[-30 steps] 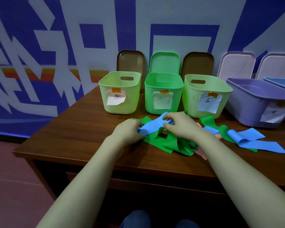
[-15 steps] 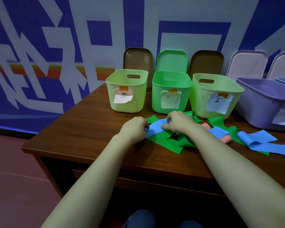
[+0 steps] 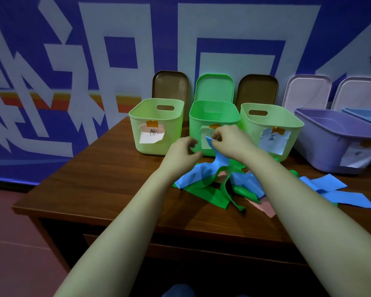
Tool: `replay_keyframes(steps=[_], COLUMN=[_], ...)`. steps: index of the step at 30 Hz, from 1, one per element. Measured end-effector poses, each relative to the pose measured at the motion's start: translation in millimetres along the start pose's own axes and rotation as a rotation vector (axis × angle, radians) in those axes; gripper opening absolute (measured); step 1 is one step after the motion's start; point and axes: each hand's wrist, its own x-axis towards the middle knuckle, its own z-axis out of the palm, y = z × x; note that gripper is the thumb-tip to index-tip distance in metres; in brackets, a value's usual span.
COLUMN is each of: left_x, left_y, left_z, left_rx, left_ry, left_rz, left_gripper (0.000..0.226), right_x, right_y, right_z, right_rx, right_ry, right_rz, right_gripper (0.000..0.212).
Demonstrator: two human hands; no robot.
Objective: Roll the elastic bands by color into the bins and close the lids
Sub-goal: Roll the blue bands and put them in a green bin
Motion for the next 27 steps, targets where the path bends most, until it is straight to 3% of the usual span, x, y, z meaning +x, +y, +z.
replay_keyframes(steps=[4, 10, 17, 23, 27], left_x=[12.1, 12.2, -13.5, -30.0, -27.0], left_y=[24.6, 55.1, 92.8, 125.6, 126.1], left_z=[-4.6, -34.4, -77.9, -94.5, -83.1], left_rx=[-0.231, -0.737, -0.715, -0.627, -0.614], left_ry=[0.097, 0.095, -0.084, 0.001, -0.048], left_rz=[0.017, 0.086, 0.259, 0.403, 0.379], left_gripper=[0.052, 0.033, 0.025, 0.025, 0.016], right_x=[-1.3, -15.1, -36.3, -56.1, -51.8], right_y=[-7.8, -22.5, -48.0, -56.3, -38.3], right_z=[-31.3, -78.6, -118.0, -144.5, -136.5], right_rx=[0.059, 0.304, 0.631, 1.017, 1.133], right_ry=[0.113, 0.296, 0.436, 0.357, 0.281], right_rz=[-0.105, -0.316, -0.384, -0.424, -0.348], right_gripper=[0.024, 0.017, 0.012, 0.009, 0.011])
